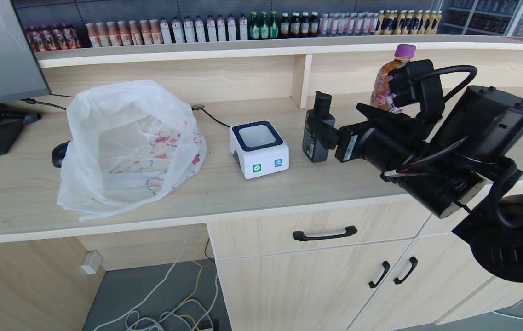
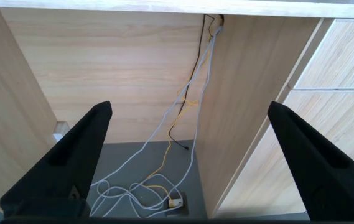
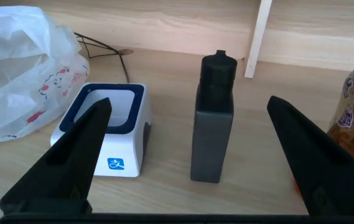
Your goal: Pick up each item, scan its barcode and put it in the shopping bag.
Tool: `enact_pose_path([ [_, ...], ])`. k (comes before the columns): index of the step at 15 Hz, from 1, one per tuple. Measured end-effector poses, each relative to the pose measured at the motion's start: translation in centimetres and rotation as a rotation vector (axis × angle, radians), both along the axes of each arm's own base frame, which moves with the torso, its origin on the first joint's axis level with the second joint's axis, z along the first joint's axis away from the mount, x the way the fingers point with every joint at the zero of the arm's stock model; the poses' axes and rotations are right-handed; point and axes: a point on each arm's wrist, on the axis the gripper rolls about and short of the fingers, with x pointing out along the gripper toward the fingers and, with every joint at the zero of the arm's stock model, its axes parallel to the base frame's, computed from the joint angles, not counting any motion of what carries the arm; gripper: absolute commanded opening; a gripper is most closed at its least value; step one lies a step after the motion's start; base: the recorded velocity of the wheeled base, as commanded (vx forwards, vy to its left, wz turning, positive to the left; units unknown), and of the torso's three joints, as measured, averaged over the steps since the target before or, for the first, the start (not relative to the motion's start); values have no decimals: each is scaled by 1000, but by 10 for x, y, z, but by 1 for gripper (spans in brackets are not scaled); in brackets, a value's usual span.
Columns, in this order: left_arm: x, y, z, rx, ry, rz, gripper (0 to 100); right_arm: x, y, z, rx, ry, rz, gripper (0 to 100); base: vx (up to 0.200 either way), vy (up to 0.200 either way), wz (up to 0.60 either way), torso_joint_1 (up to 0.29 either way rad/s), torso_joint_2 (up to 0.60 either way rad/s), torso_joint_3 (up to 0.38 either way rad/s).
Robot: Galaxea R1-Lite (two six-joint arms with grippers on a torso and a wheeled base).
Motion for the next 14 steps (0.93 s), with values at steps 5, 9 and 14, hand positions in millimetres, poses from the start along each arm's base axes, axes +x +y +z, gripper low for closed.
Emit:
enact_pose_path([
  [5,0,0,0,0,0,0,100,25,14,-3,39,3,2,100,0,0,0,0,0,0],
  [9,0,0,0,0,0,0,100,42,17,-13,49,23,-23,100,0,0,0,0,0,0],
  [14,0,0,0,0,0,0,100,55,21,-17,84,32,-75,100,0,0,0,0,0,0],
])
